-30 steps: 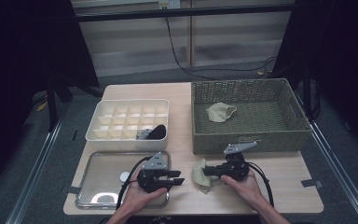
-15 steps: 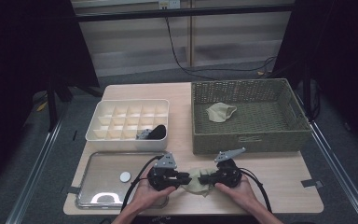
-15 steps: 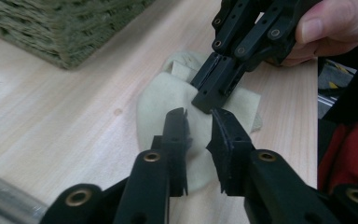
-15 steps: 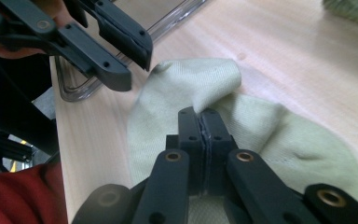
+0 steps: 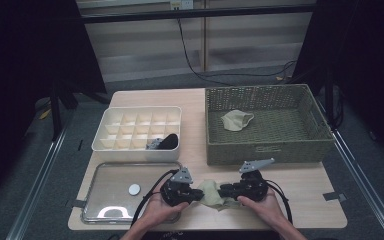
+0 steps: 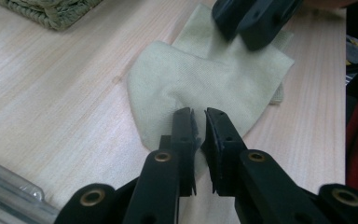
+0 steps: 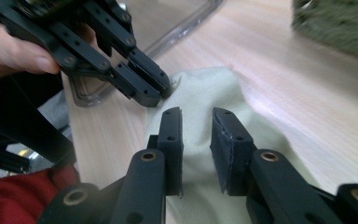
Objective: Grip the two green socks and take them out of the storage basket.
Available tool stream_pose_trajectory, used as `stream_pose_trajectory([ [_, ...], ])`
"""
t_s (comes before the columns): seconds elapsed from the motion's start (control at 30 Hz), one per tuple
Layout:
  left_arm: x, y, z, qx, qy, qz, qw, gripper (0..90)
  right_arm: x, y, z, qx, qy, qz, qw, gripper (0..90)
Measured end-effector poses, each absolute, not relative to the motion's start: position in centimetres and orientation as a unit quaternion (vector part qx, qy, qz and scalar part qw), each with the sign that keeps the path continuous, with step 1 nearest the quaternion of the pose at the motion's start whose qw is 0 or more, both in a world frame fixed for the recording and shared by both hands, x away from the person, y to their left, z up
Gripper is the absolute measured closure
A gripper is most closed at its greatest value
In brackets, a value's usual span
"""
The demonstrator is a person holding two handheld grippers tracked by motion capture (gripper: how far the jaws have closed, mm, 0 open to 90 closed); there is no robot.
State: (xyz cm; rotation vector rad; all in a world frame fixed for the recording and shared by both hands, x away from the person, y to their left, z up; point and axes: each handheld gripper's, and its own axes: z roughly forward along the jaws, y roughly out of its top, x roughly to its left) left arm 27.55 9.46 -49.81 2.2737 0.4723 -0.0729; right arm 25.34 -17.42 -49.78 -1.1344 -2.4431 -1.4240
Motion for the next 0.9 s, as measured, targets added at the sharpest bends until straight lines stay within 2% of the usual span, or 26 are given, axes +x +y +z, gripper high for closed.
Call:
stream_pose_trajectory([
  [0.33,27.7,10.3,-49.7,0.897,0.204,-0.025,0.392,81.3,23.6,-19.5,-49.5,-0.384,-0.805,-0.450,0.039,76.2],
  [0.57,27.5,11.3,-49.6,0.896,0.212,-0.025,0.388,80.1,23.9,-19.4,-50.3,-0.387,-0.823,-0.413,0.042,76.3],
  [0.7,27.4,11.5,-49.6,0.895,0.215,-0.029,0.391,78.9,24.3,-20.2,-50.2,-0.397,-0.821,-0.408,0.031,73.5],
  [0.9,27.1,11.4,-49.8,0.894,0.213,-0.049,0.391,77.2,24.7,-21.9,-50.2,-0.414,-0.814,-0.406,0.016,74.0],
])
